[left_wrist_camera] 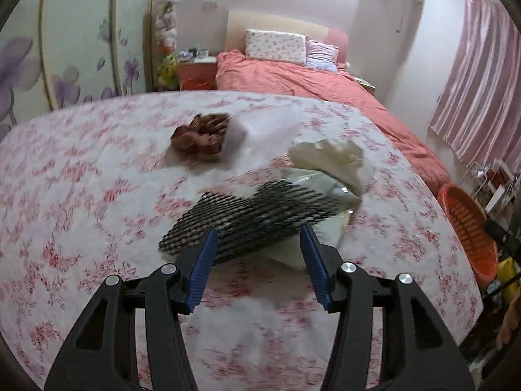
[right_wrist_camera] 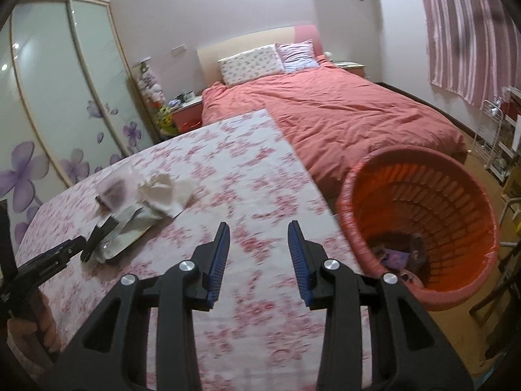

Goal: Collect trash
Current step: 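Move both open grippers back over the bed toward the remaining items, then grasp the black checkered mesh bag with the left gripper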

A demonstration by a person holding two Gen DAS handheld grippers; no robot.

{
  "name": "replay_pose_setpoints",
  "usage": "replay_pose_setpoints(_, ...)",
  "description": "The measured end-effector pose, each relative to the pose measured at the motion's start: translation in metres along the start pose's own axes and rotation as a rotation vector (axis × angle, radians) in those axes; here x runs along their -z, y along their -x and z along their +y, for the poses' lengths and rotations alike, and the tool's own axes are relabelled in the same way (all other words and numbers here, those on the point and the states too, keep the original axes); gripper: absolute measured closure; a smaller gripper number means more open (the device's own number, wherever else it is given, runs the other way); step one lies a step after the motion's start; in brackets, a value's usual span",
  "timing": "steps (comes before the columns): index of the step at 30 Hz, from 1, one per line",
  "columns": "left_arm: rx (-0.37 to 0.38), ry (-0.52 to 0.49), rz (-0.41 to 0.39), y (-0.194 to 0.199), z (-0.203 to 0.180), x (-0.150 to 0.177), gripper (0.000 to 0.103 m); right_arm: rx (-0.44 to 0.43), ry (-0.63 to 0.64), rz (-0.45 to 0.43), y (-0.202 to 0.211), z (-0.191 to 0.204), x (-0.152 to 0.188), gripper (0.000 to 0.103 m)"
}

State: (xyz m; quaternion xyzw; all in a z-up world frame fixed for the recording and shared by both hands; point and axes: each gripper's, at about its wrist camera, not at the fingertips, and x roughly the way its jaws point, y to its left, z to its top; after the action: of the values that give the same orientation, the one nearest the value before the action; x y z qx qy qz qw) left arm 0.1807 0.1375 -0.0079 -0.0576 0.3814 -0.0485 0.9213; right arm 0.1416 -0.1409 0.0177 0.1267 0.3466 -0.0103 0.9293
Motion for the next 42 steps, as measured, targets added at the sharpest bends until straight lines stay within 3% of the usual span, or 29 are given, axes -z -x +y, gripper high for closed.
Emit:
replay_pose_setpoints(5,0.035,0.033,-0.002,-0.006,0.015,-0.002,0.049,-0.007,0.025,0.014,-0.003,0.016,0.002,0.066)
replay_pose_setpoints(14,0.071,-0.003,0.047,-0.028,0.011,-0.001,0.048,-0.017,0.054,0.042,-0.019,0.034,0.001,0.066)
replay_pose_setpoints(20,0.070,-0.028,0.023,-0.024,0.009,0.000,0.084,-0.023,0.075,0.060,-0.031,0.045,0.001,0.066)
replay_pose_setpoints(24,0.054,-0.013,0.003,-0.017,0.021,-0.001,0.094,-0.028,0.097,0.070,-0.038,0.053,0.001,0.066)
replay_pose_setpoints(33,-0.054,0.053,-0.024,-0.004,0.077,-0.003,0.096,-0.060,0.155,0.092,-0.060,0.088,-0.002,0.066)
replay_pose_setpoints(42,-0.081,0.076,-0.056,0.009,0.095,-0.012,0.096,-0.117,0.197,0.101,-0.095,0.126,-0.016,0.066)
